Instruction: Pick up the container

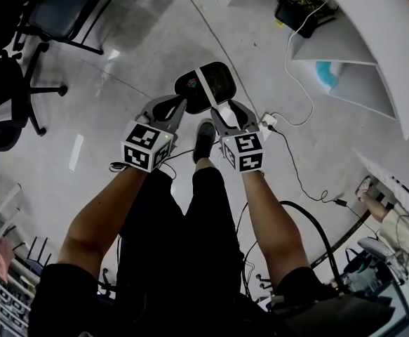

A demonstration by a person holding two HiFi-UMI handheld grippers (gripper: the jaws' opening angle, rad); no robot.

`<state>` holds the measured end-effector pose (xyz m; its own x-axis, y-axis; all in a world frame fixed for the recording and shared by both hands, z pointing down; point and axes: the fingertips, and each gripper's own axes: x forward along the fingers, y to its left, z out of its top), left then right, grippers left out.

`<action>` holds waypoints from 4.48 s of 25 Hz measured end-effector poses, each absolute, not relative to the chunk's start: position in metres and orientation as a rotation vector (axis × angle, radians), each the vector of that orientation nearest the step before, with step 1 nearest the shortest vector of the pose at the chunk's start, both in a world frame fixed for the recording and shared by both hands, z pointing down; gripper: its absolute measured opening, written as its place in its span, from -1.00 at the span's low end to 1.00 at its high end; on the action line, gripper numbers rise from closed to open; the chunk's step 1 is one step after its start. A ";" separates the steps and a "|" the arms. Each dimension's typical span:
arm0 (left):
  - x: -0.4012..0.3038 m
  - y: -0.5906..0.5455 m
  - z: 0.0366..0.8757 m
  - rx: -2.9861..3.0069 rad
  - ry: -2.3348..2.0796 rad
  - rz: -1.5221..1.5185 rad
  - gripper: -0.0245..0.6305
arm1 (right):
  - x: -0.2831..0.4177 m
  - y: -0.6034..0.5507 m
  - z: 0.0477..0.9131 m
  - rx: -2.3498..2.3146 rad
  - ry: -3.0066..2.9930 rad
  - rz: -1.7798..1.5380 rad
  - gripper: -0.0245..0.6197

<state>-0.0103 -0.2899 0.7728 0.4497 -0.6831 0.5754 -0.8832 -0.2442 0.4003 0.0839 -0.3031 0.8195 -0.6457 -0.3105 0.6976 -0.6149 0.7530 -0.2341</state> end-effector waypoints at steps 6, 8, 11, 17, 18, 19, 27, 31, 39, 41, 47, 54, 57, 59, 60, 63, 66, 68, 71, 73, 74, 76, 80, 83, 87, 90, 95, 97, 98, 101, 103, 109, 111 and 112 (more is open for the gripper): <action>-0.018 -0.294 0.823 1.959 -1.297 0.331 -0.90 | 0.079 -0.307 0.878 0.697 -2.244 0.680 -0.39; -0.022 -0.294 0.837 1.945 -1.301 0.342 -0.90 | 0.074 -0.310 0.896 0.699 -2.227 0.685 -0.39; -0.018 -0.292 0.853 1.965 -1.290 0.371 -0.90 | 0.070 -0.315 0.919 0.708 -2.214 0.702 -0.39; -0.008 -0.289 0.895 1.954 -1.256 0.418 -0.90 | 0.063 -0.314 0.962 0.641 -2.194 0.648 -0.35; -0.007 -0.289 0.901 1.953 -1.251 0.426 -0.90 | 0.064 -0.312 0.969 0.630 -2.185 0.634 -0.35; -0.006 -0.289 0.906 1.961 -1.243 0.436 -0.90 | 0.065 -0.311 0.976 0.628 -2.176 0.630 -0.35; -0.014 -0.292 0.941 1.939 -1.246 0.468 -0.90 | 0.066 -0.308 1.018 0.620 -2.133 0.629 -0.35; -0.019 -0.288 0.954 1.942 -1.251 0.507 -0.90 | 0.067 -0.306 1.034 0.600 -2.134 0.622 -0.35; -0.020 -0.286 0.969 1.920 -1.233 0.507 -0.90 | 0.062 -0.312 1.044 0.623 -2.141 0.577 -0.66; -0.017 -0.285 0.967 1.925 -1.216 0.491 -0.90 | 0.061 -0.314 1.044 0.633 -2.139 0.580 -0.70; -0.017 -0.281 0.956 1.931 -1.207 0.474 -0.90 | 0.063 -0.309 1.044 0.650 -2.106 0.605 -0.72; -0.020 -0.272 0.938 1.944 -1.208 0.470 -0.90 | 0.067 -0.298 1.033 0.680 -2.092 0.628 -0.73; -0.021 -0.270 0.923 1.955 -1.219 0.458 -0.90 | 0.067 -0.297 1.015 0.689 -2.097 0.635 -0.73; -0.022 -0.269 0.908 1.959 -1.226 0.443 -0.90 | 0.067 -0.296 0.999 0.700 -2.099 0.641 -0.73; -0.023 -0.269 0.899 1.963 -1.228 0.430 -0.90 | 0.067 -0.295 0.989 0.704 -2.103 0.641 -0.73; -0.025 -0.267 0.863 1.984 -1.237 0.382 -0.90 | 0.066 -0.290 0.955 0.702 -2.126 0.634 -0.73; -0.024 -0.267 0.827 2.007 -1.242 0.362 -0.90 | 0.067 -0.287 0.917 0.706 -2.144 0.631 -0.73; -0.022 -0.266 0.805 2.029 -1.230 0.359 -0.90 | 0.067 -0.286 0.892 0.711 -2.160 0.628 -0.73; -0.021 -0.265 0.772 2.051 -1.230 0.369 -0.90 | 0.069 -0.288 0.854 0.727 -2.189 0.622 -0.73; -0.023 -0.264 0.748 2.060 -1.248 0.368 -0.90 | 0.070 -0.291 0.829 0.745 -2.211 0.620 -0.73; -0.025 -0.263 0.736 2.070 -1.254 0.362 -0.90 | 0.069 -0.292 0.816 0.752 -2.223 0.620 -0.73; -0.028 -0.261 0.712 2.095 -1.251 0.343 -0.90 | 0.065 -0.294 0.790 0.760 -2.244 0.620 -0.72; -0.027 -0.254 0.666 2.119 -1.225 0.300 -0.90 | 0.061 -0.296 0.737 0.766 -2.278 0.606 -0.73; -0.023 -0.252 0.630 2.168 -1.176 0.257 -0.90 | 0.055 -0.299 0.698 0.780 -2.308 0.584 -0.73; -0.023 -0.252 0.577 2.226 -1.179 0.236 -0.90 | 0.051 -0.297 0.645 0.811 -2.340 0.568 -0.73; -0.031 -0.251 0.541 2.221 -1.227 0.194 -0.90 | 0.051 -0.291 0.611 0.830 -2.359 0.573 -0.73; -0.012 -0.239 0.505 2.314 -1.147 0.219 -0.90 | 0.053 -0.288 0.571 0.829 -2.383 0.546 -0.73; -0.012 -0.231 0.494 2.336 -1.143 0.225 -0.90 | 0.050 -0.284 0.557 0.824 -2.391 0.533 -0.73; -0.013 -0.230 0.488 2.338 -1.153 0.215 -0.90 | 0.049 -0.283 0.549 0.823 -2.398 0.528 -0.73; -0.016 -0.227 0.472 2.298 -1.187 0.166 -0.90 | 0.050 -0.278 0.525 0.839 -2.417 0.536 -0.73; -0.019 -0.227 0.462 2.273 -1.209 0.127 -0.90 | 0.051 -0.276 0.510 0.849 -2.426 0.539 -0.73; -0.033 -0.226 0.416 2.308 -1.269 0.056 -0.90 | 0.052 -0.269 0.463 0.868 -2.453 0.503 -0.73; -0.042 -0.225 0.404 2.313 -1.291 0.041 -0.90 | 0.054 -0.266 0.449 0.881 -2.466 0.505 -0.73; -0.046 -0.224 0.399 2.311 -1.302 0.033 -0.90 | 0.056 -0.266 0.442 0.888 -2.471 0.508 -0.73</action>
